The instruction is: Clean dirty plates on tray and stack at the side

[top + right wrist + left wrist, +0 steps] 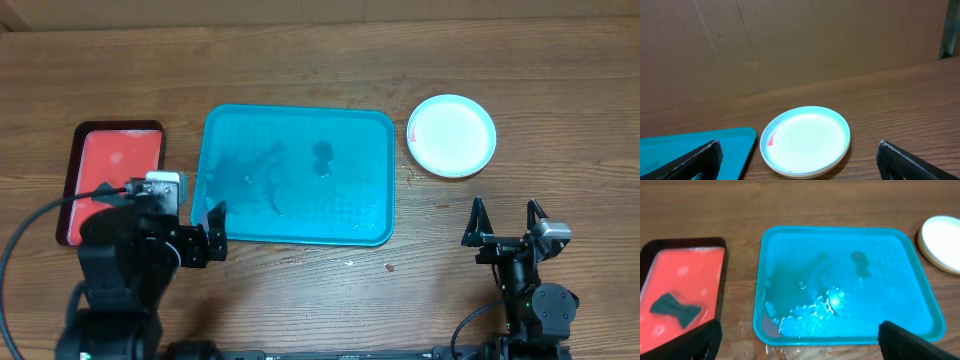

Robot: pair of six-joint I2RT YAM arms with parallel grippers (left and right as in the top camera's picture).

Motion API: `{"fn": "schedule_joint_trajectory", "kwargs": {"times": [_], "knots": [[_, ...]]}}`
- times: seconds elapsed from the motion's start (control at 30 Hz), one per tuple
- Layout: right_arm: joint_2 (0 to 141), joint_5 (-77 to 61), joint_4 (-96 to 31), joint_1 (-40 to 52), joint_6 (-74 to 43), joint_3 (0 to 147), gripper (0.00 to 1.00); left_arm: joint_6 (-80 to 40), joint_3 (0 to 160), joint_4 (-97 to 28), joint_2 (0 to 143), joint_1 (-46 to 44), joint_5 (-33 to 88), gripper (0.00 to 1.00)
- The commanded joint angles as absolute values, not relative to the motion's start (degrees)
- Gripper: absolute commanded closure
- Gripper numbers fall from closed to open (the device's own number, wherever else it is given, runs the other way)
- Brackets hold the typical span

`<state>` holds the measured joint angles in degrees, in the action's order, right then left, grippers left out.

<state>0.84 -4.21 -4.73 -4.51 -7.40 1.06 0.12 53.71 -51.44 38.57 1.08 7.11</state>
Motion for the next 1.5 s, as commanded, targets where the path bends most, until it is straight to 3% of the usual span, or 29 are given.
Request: {"fn": "schedule_joint_trajectory", "kwargs": {"times": [0.0,0.33,0.73,0.83,1.47], "knots": [[0.2,-3.7,-4.5,-4.8,-7.0,0.5,0.0,1.3,44.5,-44.6,32.8,0.8,7.0,0.0],[0.2,-3.7,-4.5,-4.8,-7.0,0.5,0.0,1.3,18.8,-20.9,16.4,3.4,5.4,0.0],[0.2,-3.7,-4.5,-4.8,-7.0,0.5,0.0,-1.2,3.3,-5.6,3.0,6.0,0.6,0.0],[0.2,-3.7,-4.5,-4.8,-7.0,0.5,0.0,-10.1,0.2,-4.0,0.4,6.0,-5.8,0.0],[0.2,-3.7,-4.5,-4.8,-7.0,0.5,0.0,-5.7,0.3,-4.3,0.2,6.1,-3.4,0.0]]}}
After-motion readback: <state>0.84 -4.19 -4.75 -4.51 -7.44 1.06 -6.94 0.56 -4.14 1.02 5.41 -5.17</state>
